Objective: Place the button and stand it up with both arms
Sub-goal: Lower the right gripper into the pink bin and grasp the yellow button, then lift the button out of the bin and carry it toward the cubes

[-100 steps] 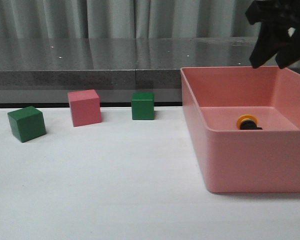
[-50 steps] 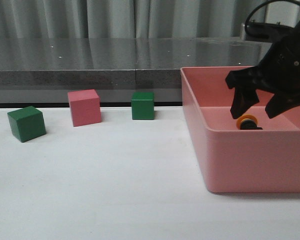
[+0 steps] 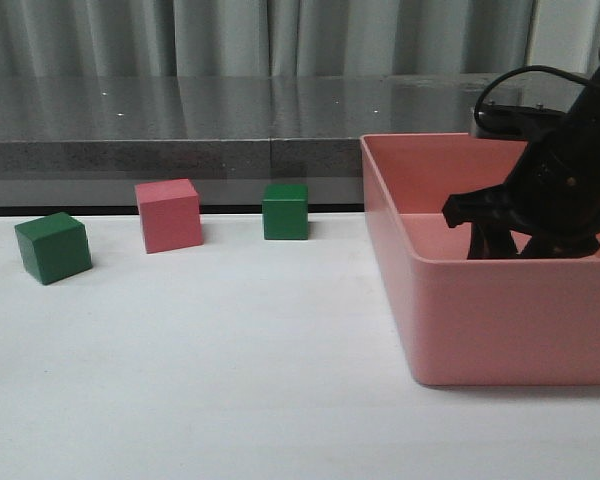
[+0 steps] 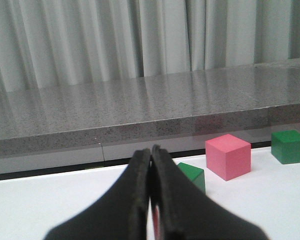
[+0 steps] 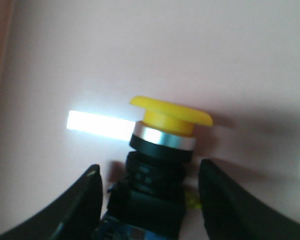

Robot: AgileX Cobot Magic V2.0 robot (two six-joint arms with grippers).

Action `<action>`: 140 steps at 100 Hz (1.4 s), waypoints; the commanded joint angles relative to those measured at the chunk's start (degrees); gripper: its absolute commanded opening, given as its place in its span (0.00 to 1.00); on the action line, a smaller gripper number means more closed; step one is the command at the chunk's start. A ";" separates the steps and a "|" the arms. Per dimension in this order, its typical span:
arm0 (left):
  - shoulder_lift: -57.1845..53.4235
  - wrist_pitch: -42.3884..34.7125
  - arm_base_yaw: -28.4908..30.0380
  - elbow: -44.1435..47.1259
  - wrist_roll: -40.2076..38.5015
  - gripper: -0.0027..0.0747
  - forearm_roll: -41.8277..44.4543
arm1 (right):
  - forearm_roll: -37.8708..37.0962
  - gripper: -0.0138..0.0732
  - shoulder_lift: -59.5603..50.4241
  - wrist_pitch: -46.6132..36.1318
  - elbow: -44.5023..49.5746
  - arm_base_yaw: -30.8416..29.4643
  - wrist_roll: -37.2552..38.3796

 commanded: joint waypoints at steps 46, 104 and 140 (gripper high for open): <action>-1.71 -4.76 -0.40 2.57 -0.22 0.01 -0.31 | 1.38 0.34 -10.00 22.98 -25.36 7.91 -11.58; -1.71 -4.76 -0.40 2.57 -0.22 0.01 -0.31 | 14.17 0.34 8.41 26.57 -34.73 26.33 -53.67; -1.71 -4.76 -0.40 2.57 -0.22 0.01 -0.31 | 14.00 0.34 17.43 26.59 -39.91 27.58 -56.73</action>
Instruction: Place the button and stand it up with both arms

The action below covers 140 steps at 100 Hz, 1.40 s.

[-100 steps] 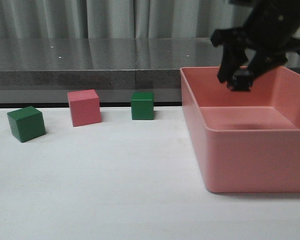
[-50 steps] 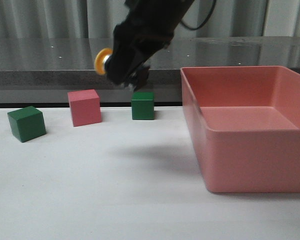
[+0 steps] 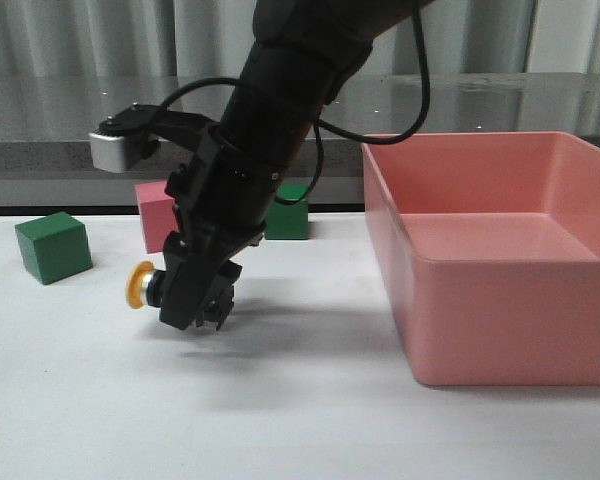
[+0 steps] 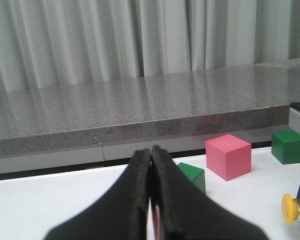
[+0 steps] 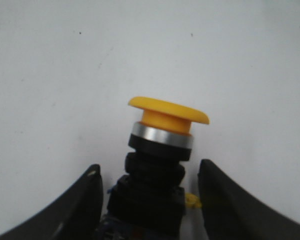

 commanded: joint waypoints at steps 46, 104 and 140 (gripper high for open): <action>-1.71 -4.76 -0.40 2.57 -0.22 0.01 -0.31 | 1.89 0.73 -2.32 -1.17 -2.44 0.06 -1.35; -1.71 -4.76 -0.40 2.57 -0.22 0.01 -0.31 | 1.16 0.08 -18.29 7.09 -10.21 -7.19 20.76; -1.71 -4.76 -0.40 2.57 -0.22 0.01 -0.31 | -4.06 0.09 -34.35 5.26 -3.31 -20.39 32.67</action>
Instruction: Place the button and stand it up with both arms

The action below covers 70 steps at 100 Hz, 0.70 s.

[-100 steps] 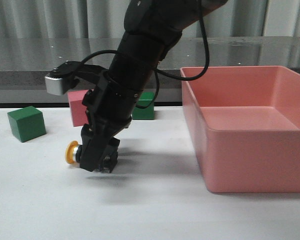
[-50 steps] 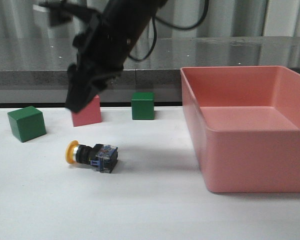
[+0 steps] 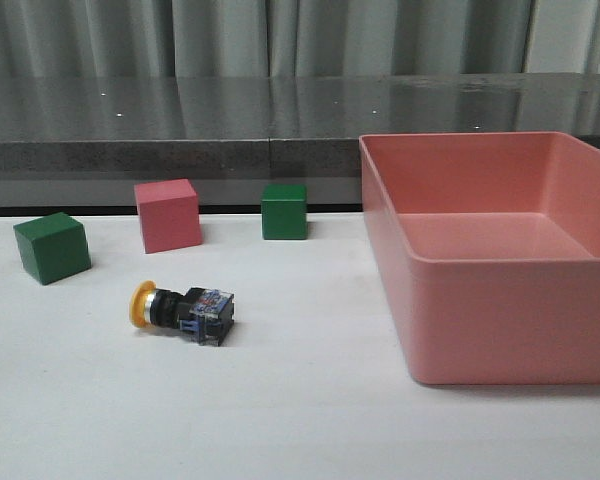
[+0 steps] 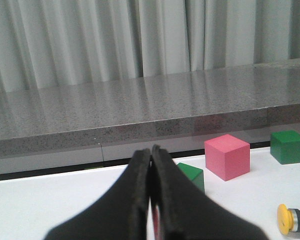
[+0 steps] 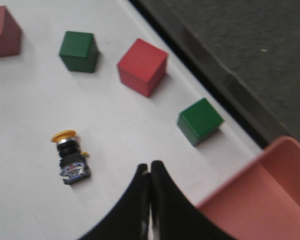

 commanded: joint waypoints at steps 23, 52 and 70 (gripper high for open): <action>-1.71 -4.76 -0.40 2.57 -0.22 0.01 -0.31 | -6.03 0.09 -25.51 -18.62 23.92 -6.98 8.68; -1.71 -4.76 -0.40 2.57 -0.22 0.01 -0.31 | -6.03 0.09 -49.74 -37.19 54.33 -9.67 11.06; -1.71 -4.76 -0.40 2.57 -0.22 0.01 -0.31 | -6.03 0.09 -59.59 -41.49 67.31 -11.95 11.06</action>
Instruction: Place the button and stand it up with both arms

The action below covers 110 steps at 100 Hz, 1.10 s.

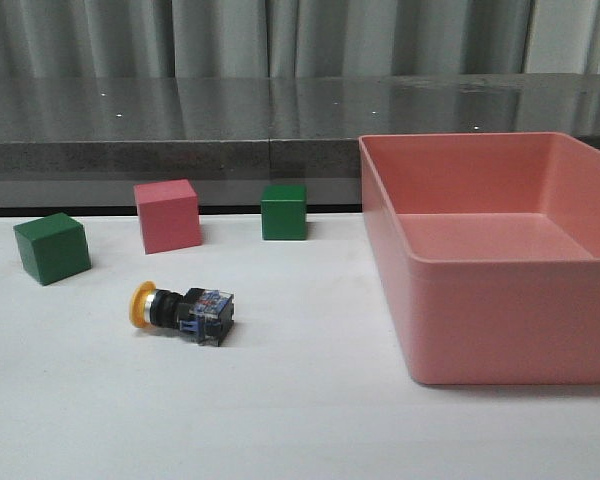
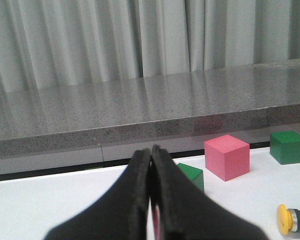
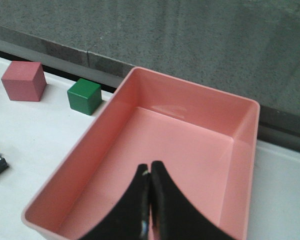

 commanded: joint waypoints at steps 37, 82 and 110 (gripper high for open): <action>-1.71 -4.84 -0.40 2.57 -0.22 0.01 -0.31 | 0.75 0.09 -17.47 -7.42 13.70 -1.63 0.18; 1.04 -1.75 -0.40 -5.51 -0.22 0.01 -30.05 | 0.75 0.09 -19.42 -7.99 14.50 -1.63 0.18; 29.90 24.94 -0.64 -29.45 6.06 0.01 -26.35 | 0.75 0.09 -19.42 -7.99 14.50 -1.63 0.18</action>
